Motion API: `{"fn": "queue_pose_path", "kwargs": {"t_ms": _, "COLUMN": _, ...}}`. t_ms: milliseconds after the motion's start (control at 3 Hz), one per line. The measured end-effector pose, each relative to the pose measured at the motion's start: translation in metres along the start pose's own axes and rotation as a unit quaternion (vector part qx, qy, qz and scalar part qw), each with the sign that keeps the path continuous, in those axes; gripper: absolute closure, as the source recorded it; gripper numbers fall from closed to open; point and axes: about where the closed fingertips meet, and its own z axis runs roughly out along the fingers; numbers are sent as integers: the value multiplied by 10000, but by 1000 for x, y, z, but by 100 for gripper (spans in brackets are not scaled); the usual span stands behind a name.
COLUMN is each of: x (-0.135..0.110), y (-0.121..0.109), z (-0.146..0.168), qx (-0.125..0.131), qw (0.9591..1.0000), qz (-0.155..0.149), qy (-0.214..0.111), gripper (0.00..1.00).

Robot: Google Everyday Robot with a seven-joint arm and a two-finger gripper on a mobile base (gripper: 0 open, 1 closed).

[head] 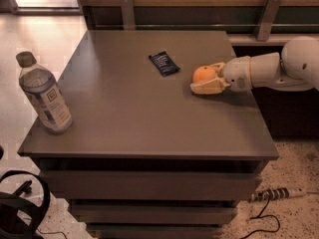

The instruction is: Move orange near blue plastic bottle

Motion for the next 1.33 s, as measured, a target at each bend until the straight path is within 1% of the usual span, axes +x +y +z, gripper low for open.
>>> {"fn": "queue_pose_path", "kwargs": {"t_ms": 333, "x": -20, "y": 18, "z": 9, "qx": -170, "qw": 9997, "qz": -166, "qy": 42, "gripper": 100}}
{"fn": "queue_pose_path", "kwargs": {"t_ms": 667, "x": -41, "y": 48, "z": 21, "qx": -333, "qw": 9987, "qz": -375, "qy": 25, "gripper": 100}}
{"fn": "queue_pose_path", "kwargs": {"t_ms": 1000, "x": -55, "y": 84, "z": 35, "qx": -450, "qw": 9979, "qz": -456, "qy": -87, "gripper": 100}}
{"fn": "queue_pose_path", "kwargs": {"t_ms": 1333, "x": -59, "y": 132, "z": 58, "qx": -648, "qw": 9967, "qz": -448, "qy": -212, "gripper": 100}}
